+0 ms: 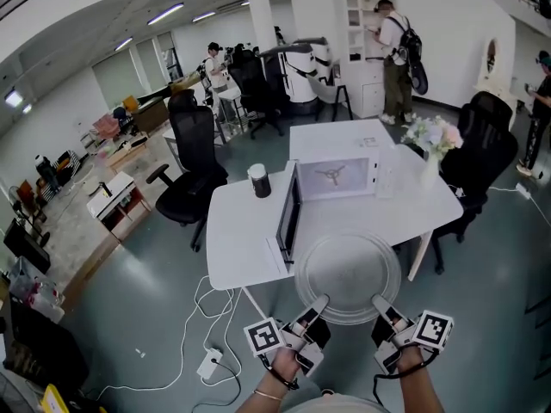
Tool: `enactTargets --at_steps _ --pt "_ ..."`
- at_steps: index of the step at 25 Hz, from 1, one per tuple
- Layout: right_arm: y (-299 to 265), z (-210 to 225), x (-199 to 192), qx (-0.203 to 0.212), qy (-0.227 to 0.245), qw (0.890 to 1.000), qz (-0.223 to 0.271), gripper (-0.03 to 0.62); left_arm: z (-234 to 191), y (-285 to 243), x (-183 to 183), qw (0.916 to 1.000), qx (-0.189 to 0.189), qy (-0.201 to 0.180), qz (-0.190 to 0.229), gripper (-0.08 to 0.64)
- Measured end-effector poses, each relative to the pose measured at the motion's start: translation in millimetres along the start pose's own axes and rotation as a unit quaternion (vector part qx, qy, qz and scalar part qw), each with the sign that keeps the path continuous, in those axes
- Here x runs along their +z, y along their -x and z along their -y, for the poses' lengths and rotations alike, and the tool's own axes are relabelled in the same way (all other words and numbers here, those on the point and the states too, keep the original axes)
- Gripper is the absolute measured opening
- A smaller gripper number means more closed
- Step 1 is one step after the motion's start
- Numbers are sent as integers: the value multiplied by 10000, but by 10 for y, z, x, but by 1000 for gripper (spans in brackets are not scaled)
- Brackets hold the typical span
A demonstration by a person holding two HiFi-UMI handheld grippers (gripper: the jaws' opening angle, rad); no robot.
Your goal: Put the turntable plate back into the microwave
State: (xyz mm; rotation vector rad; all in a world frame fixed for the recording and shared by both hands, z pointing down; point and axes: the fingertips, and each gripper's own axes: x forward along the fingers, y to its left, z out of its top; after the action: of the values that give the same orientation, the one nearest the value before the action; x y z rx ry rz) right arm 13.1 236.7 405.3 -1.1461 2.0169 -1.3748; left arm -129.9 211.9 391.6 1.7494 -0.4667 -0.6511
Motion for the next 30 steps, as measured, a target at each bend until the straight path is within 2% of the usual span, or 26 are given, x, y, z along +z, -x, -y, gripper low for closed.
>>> enactTargets --at_steps 6,11,21,30 --pt "-81 185 143 -175 -126 9997 78 84 -144 -201 57 9999 135 37 -92 60" --pt "-286 311 351 -138 -144 9997 157 84 -296 -462 214 9998 108 18 -155 58" --pt "-812 602 1074 -325 -99 9990 286 83 -567 -1284 668 9996 27 98 -280 58" --pt "-1324 795 1715 -306 -179 9989 322 83 -785 -1996 1076 9992 125 210 -322 59"
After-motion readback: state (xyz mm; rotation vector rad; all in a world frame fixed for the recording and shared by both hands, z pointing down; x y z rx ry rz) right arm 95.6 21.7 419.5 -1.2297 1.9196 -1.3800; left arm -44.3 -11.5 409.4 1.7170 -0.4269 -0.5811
